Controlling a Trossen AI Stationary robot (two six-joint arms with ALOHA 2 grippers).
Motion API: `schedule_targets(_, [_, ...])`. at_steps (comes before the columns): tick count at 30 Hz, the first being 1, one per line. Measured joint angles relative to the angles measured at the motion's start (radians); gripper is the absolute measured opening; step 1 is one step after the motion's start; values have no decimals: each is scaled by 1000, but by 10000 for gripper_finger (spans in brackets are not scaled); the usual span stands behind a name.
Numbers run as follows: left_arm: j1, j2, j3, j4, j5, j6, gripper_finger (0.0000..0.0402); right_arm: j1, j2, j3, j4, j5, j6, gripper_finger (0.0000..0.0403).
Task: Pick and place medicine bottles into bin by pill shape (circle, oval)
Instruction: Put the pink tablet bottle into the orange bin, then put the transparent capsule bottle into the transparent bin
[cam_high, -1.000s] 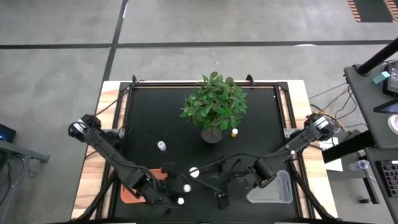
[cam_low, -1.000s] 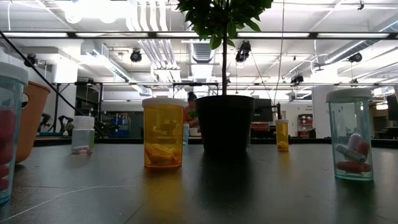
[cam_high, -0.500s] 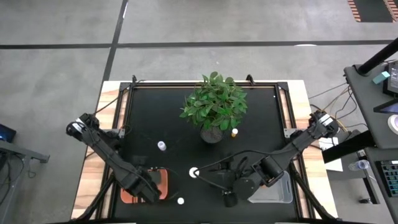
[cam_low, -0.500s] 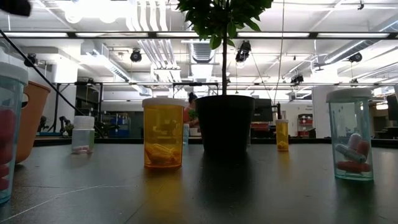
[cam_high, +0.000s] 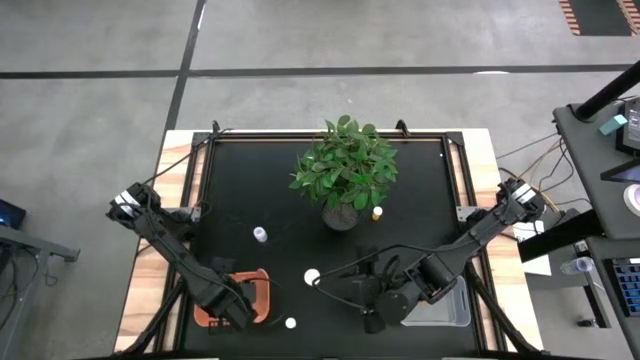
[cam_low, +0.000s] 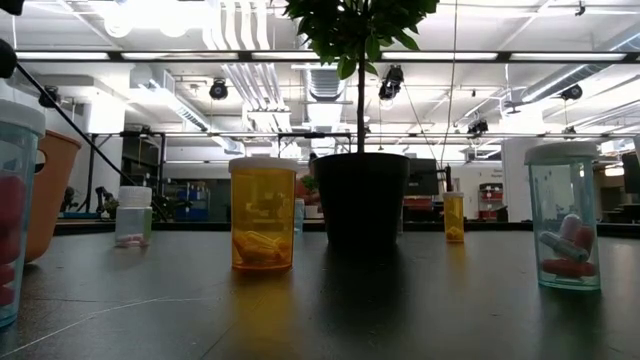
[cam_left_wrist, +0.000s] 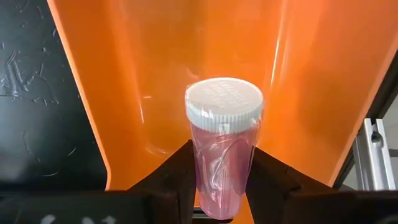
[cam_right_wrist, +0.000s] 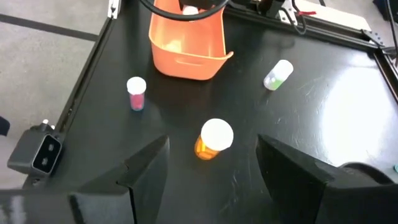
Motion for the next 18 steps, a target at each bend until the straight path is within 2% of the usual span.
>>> schedule_targets(4, [0,0,0,-1,0,-1,106,4,-1,-2,-23,0,13,233])
schedule_targets(13, [0,0,1,-6,-2,-27,168,34,-3,-4,-72,0,55,233])
schedule_targets(18, [0,0,19,-7,-3,-27,180,66,-3,-4,-128,1,102,233])
